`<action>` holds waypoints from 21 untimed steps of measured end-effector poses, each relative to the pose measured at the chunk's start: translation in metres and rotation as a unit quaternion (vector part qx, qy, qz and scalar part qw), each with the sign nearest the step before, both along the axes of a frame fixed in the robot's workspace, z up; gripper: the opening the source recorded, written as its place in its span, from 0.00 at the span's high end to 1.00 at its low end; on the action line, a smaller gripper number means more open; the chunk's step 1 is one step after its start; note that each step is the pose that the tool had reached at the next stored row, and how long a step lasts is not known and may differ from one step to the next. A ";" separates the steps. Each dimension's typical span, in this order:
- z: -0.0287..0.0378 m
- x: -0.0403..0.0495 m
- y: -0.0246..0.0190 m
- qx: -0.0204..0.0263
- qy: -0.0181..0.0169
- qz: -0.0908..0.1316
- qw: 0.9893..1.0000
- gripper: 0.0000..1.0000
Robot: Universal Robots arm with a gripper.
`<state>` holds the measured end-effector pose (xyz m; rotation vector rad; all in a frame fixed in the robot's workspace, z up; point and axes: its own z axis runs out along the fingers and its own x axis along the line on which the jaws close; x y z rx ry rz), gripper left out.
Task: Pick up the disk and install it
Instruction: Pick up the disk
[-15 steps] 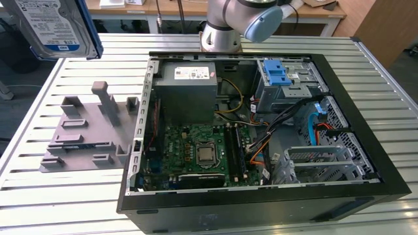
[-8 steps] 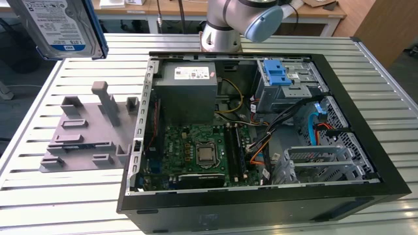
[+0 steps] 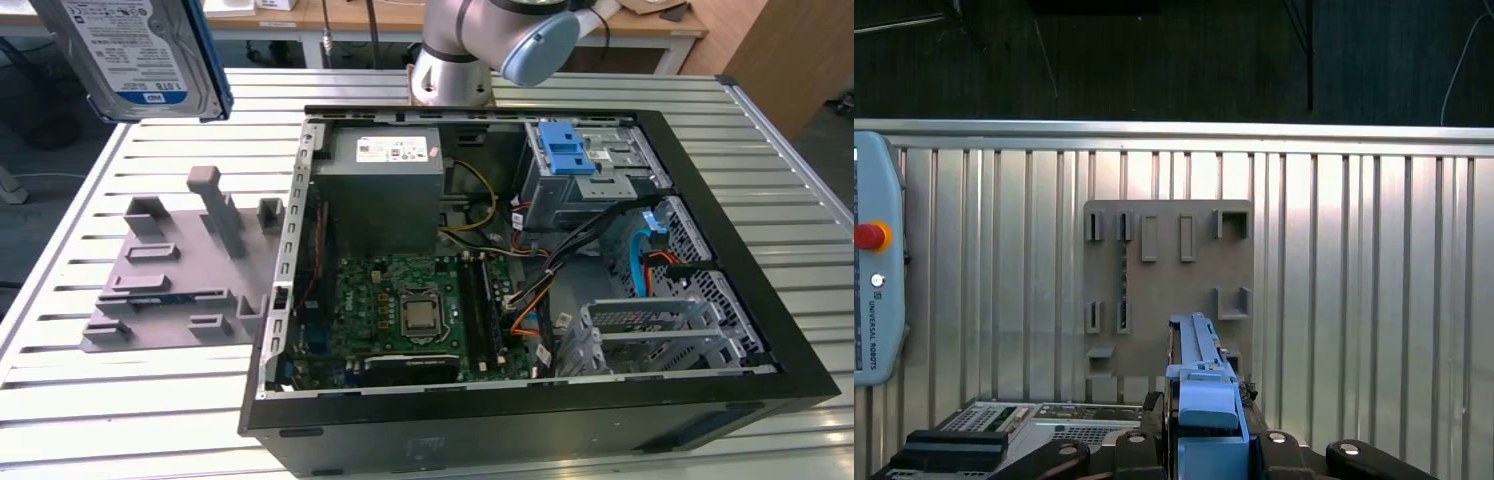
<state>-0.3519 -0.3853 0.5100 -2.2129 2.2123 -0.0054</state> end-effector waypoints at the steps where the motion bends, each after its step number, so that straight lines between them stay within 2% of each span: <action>1: 0.0000 0.0013 0.0000 0.000 0.000 0.000 1.000 0.64; 21: 0.0000 0.0255 -0.0010 0.000 0.000 0.000 1.000 0.64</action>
